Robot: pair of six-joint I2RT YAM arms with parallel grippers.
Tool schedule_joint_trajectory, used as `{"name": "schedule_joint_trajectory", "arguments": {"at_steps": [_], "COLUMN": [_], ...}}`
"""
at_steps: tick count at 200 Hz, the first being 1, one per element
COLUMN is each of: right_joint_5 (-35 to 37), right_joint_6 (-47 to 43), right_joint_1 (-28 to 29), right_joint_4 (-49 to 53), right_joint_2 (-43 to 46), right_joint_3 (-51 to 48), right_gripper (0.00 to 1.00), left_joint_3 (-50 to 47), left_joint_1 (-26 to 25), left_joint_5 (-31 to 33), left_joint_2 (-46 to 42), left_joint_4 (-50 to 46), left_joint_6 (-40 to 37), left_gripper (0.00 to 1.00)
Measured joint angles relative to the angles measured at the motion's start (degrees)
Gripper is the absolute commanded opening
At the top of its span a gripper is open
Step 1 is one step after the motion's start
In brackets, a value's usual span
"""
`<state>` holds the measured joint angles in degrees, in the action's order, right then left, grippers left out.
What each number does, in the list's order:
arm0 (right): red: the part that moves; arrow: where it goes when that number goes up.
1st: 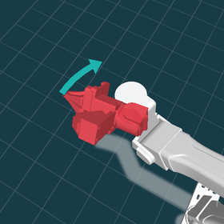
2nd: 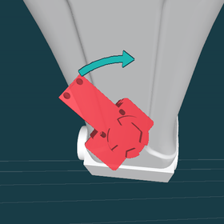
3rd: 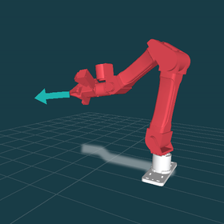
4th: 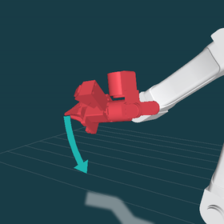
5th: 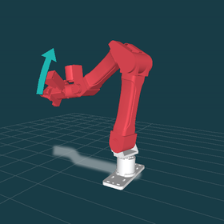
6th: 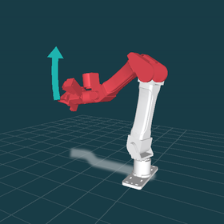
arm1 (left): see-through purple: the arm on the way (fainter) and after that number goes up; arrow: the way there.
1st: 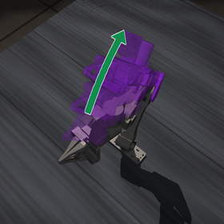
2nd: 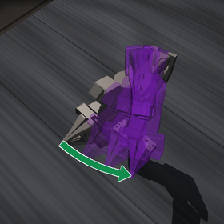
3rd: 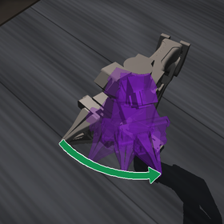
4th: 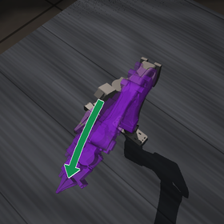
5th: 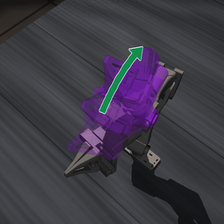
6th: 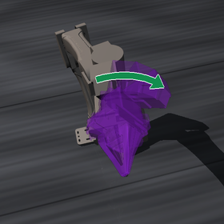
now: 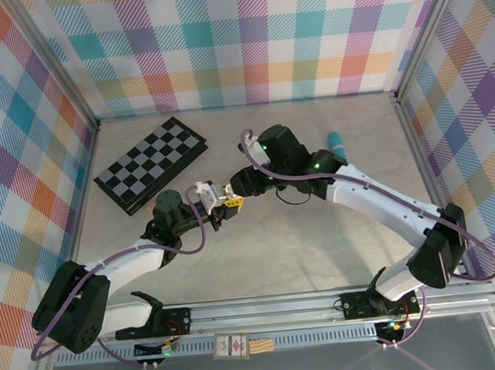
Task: Insert wireless bluetooth earbuds into charging case
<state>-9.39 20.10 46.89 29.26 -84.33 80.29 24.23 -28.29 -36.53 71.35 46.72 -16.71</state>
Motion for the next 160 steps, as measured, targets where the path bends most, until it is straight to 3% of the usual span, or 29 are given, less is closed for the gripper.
{"name": "schedule_joint_trajectory", "arguments": {"at_steps": [49,116,160], "right_joint_5": [1.68,2.29,1.66], "right_joint_6": [0.04,-4.76,-8.46], "right_joint_1": [-1.57,-2.36,-2.36], "right_joint_4": [-0.44,9.84,14.12], "right_joint_2": [0.02,-10.51,-11.74], "right_joint_3": [0.46,11.54,13.18], "right_gripper": [0.49,0.41,0.37], "left_joint_3": [-0.11,-0.11,-0.15], "left_joint_1": [0.0,0.0,0.0], "left_joint_5": [-0.5,-0.72,-0.87], "left_joint_2": [0.33,-1.29,-1.73], "left_joint_4": [0.39,-0.11,-2.1], "left_joint_6": [-3.78,-6.97,-6.93], "left_gripper": [0.05,0.05,0.05]}}
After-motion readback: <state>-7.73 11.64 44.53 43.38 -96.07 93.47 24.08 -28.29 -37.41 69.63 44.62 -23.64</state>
